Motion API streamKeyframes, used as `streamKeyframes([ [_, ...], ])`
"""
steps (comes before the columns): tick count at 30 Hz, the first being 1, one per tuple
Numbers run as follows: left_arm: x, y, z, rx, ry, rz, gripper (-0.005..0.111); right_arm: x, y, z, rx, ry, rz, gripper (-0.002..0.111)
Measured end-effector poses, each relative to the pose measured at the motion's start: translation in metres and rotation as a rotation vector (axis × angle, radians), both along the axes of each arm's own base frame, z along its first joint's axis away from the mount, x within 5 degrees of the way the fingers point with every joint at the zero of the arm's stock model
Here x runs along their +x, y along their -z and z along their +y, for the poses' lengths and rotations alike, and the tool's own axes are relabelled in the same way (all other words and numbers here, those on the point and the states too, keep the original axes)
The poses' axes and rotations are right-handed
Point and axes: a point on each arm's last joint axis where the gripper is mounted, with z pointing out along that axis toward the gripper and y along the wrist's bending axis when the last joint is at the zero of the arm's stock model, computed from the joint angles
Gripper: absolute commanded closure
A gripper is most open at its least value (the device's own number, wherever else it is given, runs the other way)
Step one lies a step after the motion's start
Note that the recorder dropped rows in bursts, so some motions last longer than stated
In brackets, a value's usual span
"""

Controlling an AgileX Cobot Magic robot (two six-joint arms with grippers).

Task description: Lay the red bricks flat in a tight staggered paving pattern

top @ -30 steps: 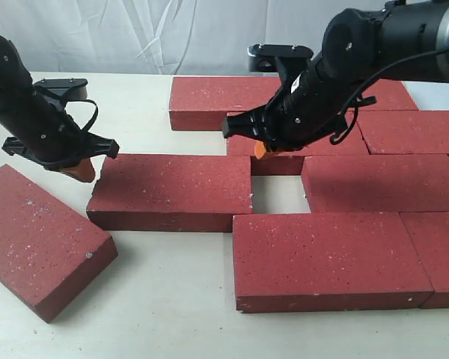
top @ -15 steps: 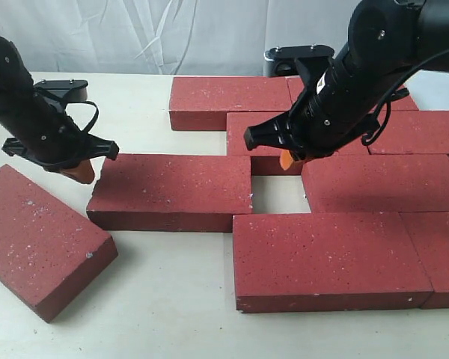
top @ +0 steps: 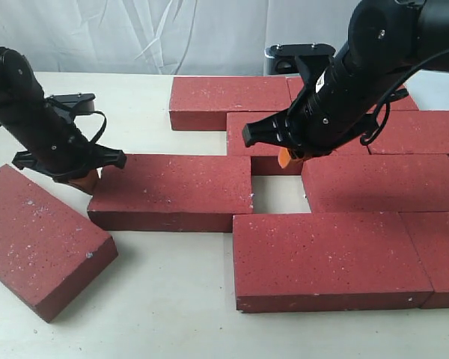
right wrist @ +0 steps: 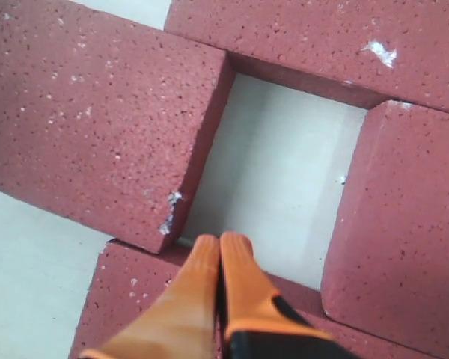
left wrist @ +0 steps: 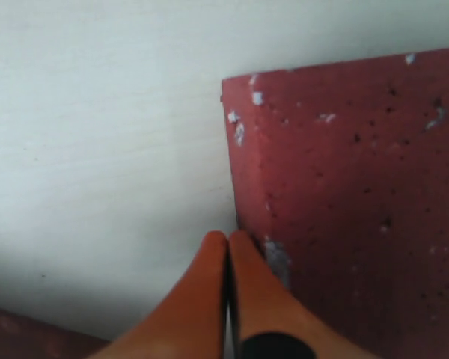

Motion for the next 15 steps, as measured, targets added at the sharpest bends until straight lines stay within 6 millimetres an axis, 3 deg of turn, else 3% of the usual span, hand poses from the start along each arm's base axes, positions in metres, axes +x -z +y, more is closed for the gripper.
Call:
streamKeyframes([
  [6,-0.007,0.000,-0.024,-0.018,0.051,0.007,0.107,0.000,0.000,0.000,0.000,0.001,0.000,0.109],
  [15,-0.007,-0.001,-0.030,-0.044,0.038,0.008,0.107,0.000,0.000,0.000,0.000,0.001,0.000,0.109],
])
